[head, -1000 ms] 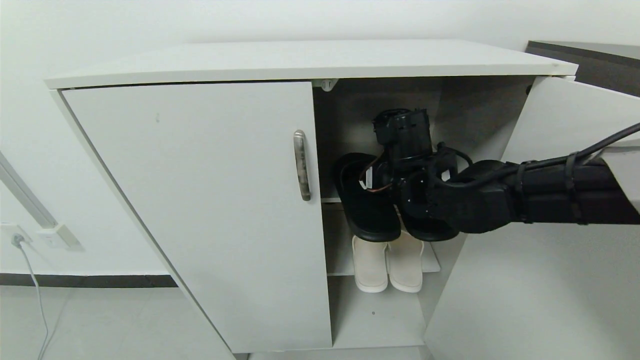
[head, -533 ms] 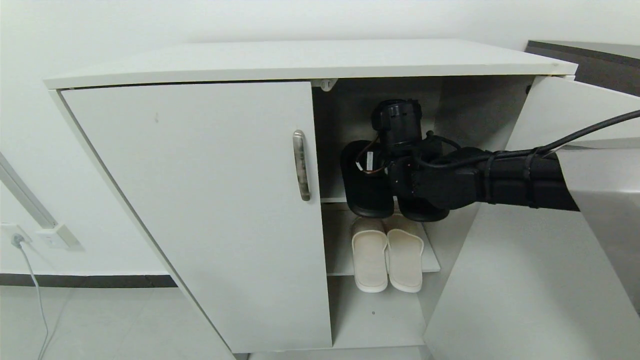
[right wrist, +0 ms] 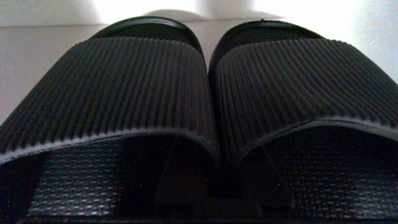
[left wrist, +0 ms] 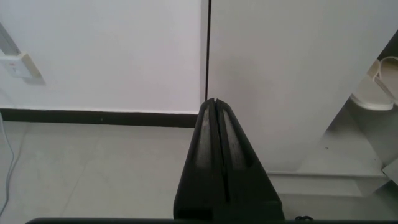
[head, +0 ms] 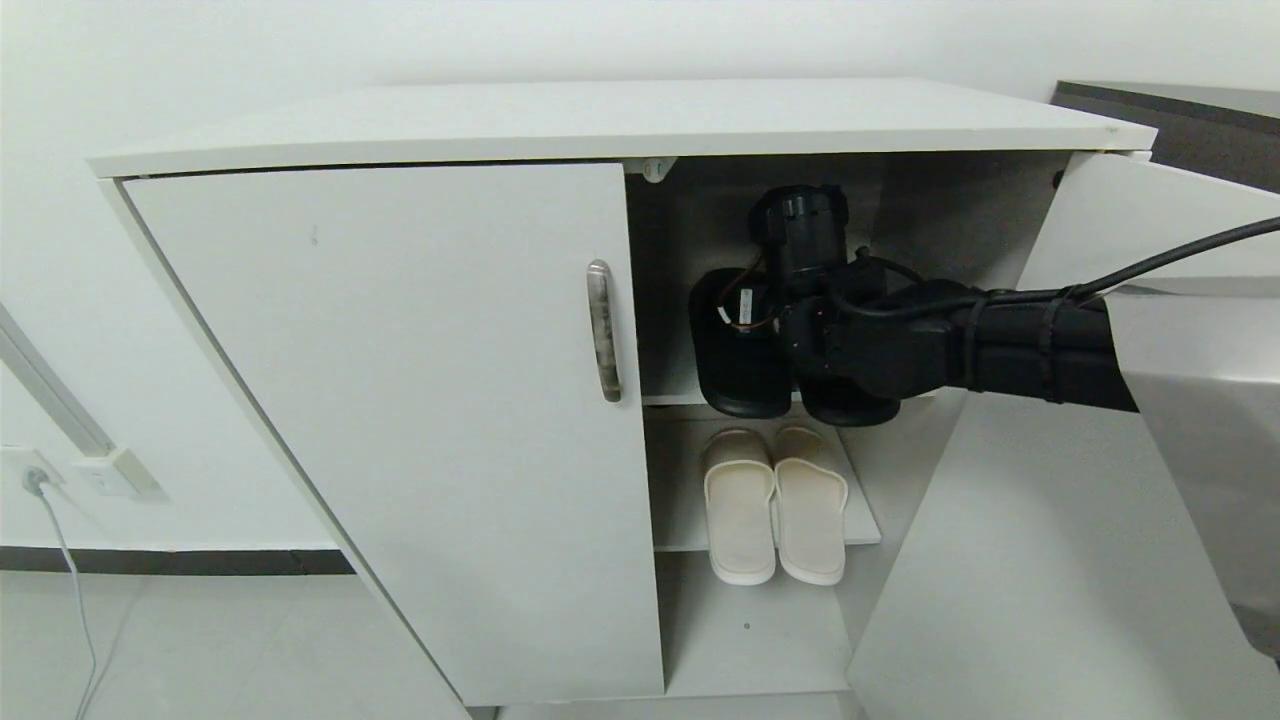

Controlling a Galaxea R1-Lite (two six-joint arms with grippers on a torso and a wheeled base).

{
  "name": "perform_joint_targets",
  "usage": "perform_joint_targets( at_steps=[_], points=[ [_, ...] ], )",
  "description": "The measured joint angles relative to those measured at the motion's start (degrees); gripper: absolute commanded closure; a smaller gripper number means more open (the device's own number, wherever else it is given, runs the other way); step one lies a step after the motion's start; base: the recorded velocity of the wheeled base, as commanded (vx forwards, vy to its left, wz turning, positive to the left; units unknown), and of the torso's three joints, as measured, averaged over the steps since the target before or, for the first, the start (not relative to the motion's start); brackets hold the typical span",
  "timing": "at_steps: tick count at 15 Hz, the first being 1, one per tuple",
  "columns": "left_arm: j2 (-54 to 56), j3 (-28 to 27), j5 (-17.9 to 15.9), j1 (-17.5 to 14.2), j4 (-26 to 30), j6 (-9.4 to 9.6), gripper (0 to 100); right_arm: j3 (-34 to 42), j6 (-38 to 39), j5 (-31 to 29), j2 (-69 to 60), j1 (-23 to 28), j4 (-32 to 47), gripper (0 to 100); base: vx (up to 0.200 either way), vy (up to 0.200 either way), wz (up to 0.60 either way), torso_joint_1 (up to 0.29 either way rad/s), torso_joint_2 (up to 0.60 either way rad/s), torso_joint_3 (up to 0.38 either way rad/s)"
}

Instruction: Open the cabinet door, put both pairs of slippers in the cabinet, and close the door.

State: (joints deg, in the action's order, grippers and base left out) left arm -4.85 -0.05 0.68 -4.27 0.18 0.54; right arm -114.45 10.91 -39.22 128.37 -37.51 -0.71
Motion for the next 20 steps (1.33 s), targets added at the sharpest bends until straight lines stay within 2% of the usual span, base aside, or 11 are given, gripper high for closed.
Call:
perform_joint_targets(
  at_steps=[7, 8, 16, 20],
  points=[
    [0.0, 0.0, 0.1, 0.0, 0.0, -0.10, 100, -0.1, 0.0, -0.1, 1.1, 0.8, -0.5, 100, 0.000, 0.000, 0.00, 0.000, 0.00, 0.000],
    [0.0, 0.0, 0.3, 0.0, 0.0, -0.05, 100, -0.1, 0.0, 0.0, 1.3, 0.7, -0.5, 0, 0.000, 0.000, 0.00, 0.000, 0.00, 0.000],
    [0.0, 0.0, 0.3, 0.0, 0.0, -0.05, 100, 1.2, 0.0, -0.1, 0.5, 0.4, -0.2, 0, 0.000, 0.000, 0.00, 0.000, 0.00, 0.000],
    [0.0, 0.0, 0.3, 0.0, 0.0, -0.07, 100, 6.0, 0.1, -0.1, -2.3, -0.2, -0.5, 0, 0.000, 0.000, 0.00, 0.000, 0.00, 0.000]
  ],
)
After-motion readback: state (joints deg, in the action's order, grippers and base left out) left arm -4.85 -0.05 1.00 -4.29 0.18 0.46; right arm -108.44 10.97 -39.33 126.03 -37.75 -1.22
